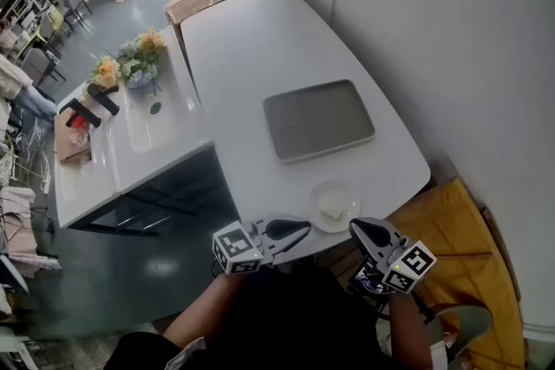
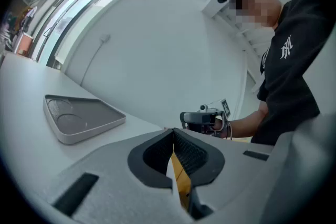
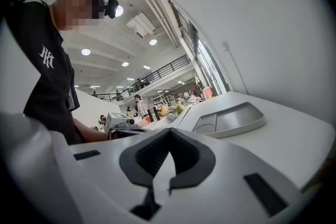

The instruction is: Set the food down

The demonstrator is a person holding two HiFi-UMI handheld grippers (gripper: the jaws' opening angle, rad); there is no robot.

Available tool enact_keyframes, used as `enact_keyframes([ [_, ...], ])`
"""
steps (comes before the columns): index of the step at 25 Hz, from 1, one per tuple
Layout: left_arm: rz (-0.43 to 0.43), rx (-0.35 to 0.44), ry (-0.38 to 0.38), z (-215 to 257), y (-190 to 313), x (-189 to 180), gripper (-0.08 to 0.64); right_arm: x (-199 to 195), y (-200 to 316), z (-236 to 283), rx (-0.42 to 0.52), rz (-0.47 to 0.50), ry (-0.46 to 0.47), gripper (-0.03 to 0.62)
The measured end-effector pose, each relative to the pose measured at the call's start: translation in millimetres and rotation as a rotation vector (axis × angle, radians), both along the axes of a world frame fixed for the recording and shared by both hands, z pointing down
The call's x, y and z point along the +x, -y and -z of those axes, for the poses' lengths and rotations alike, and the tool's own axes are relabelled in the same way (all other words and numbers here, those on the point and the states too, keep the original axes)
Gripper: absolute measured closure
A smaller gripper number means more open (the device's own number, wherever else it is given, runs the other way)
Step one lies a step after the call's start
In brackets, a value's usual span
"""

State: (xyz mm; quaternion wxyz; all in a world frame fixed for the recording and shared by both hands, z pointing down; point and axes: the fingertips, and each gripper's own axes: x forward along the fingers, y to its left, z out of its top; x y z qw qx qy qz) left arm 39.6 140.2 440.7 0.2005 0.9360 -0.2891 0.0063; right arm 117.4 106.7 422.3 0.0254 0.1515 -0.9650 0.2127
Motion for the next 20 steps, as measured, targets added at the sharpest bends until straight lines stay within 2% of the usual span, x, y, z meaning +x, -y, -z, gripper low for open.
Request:
enact_keyframes([
  [13,-0.007,-0.025,0.009,-8,2,4,0.554,9,11,-4,-0.016,-0.015,0.007,0.589],
  [16,0.011,-0.067,0.012,-13,8,0,0.552,21,24,-8,-0.093,-0.046,0.011,0.588],
  [20,0.044,-0.207,0.05,-32,17,-11,0.552,42,45,-23,-0.234,-0.082,-0.016,0.586],
])
